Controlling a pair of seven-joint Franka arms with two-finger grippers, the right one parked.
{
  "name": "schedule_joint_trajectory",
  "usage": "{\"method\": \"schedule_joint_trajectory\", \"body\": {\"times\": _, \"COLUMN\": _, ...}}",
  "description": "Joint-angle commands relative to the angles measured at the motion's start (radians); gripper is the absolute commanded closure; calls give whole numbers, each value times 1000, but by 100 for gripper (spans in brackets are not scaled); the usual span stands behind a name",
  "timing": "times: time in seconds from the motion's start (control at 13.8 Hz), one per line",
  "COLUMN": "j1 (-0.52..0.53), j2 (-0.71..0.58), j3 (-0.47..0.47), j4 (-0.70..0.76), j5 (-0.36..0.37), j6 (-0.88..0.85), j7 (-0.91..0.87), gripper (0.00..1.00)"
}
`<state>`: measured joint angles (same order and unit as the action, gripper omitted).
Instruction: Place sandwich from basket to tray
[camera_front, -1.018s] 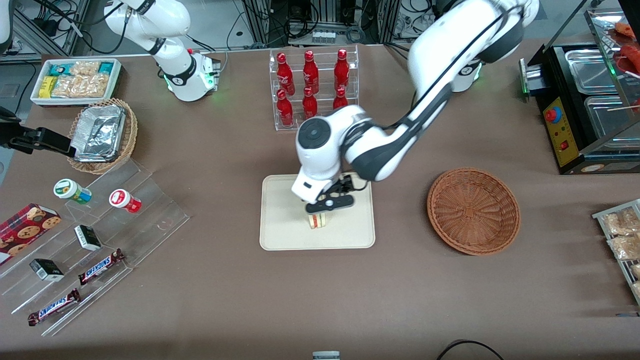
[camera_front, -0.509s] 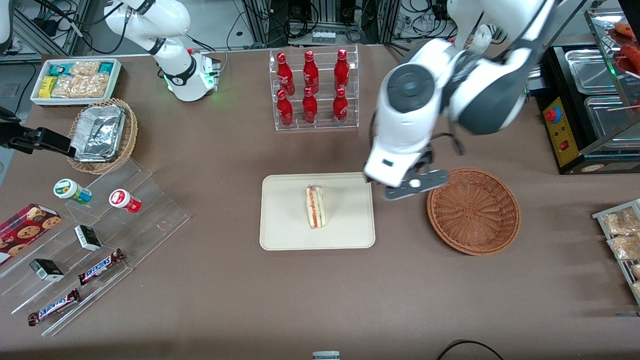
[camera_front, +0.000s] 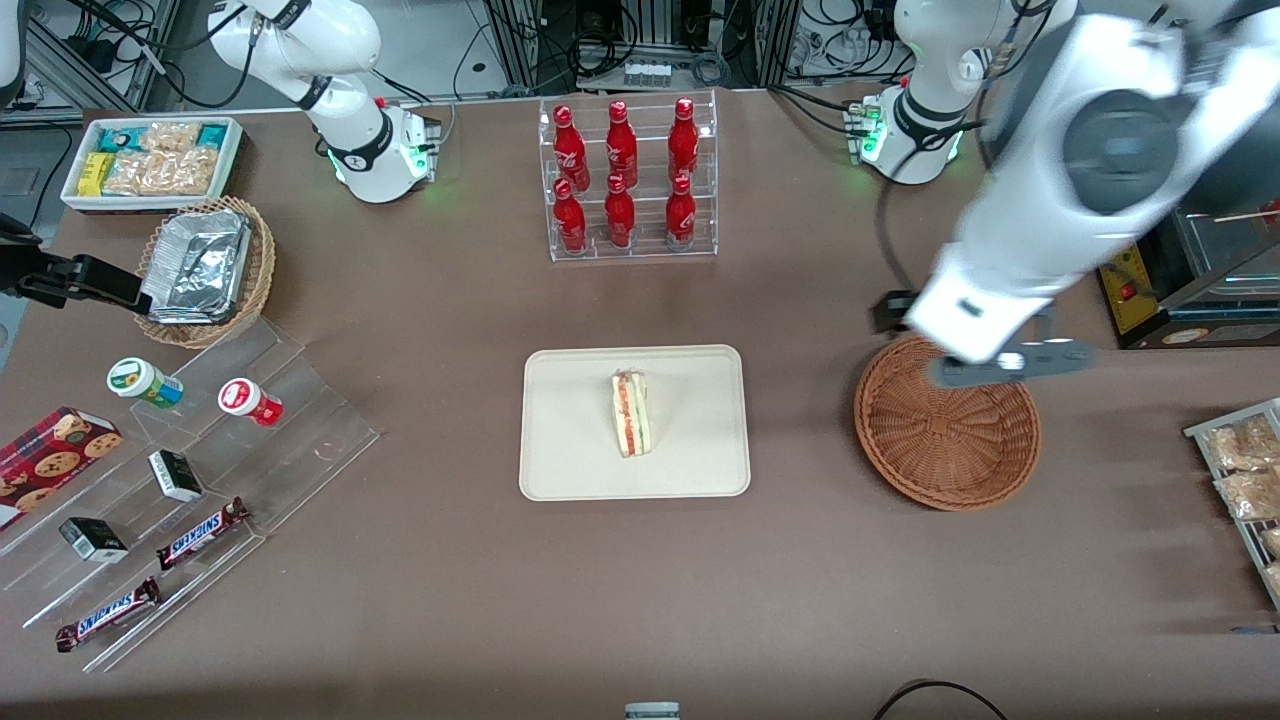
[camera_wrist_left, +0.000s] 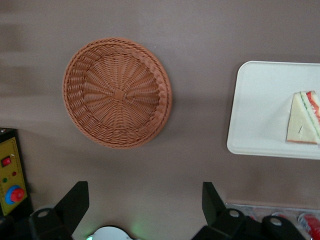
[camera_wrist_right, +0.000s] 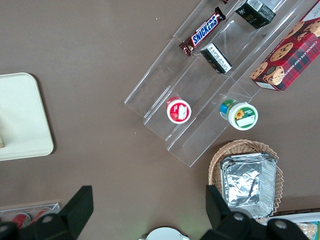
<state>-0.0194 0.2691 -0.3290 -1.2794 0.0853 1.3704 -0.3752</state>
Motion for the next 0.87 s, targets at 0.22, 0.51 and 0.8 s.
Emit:
{"method": "schedule_joint_trajectory", "body": {"times": 0.22, "j1": -36, "j2": -217, "j3": 278, "j4": -207, "j5": -70, "j6": -1, "j7": 340, "gripper": 0}}
{"method": "schedule_joint_trajectory", "body": {"times": 0.51, "j1": -57, "j2": -222, "j3": 327, "j4": -213, "j5": -68, "j6": -2, "j7": 351, "gripper": 0}}
{"method": "schedule_joint_trajectory", "body": {"times": 0.8, "j1": -54, "j2": -203, "j3": 326, "j4": -179, "j5": -88, "j6": -2, "j7": 334, "gripper": 0}}
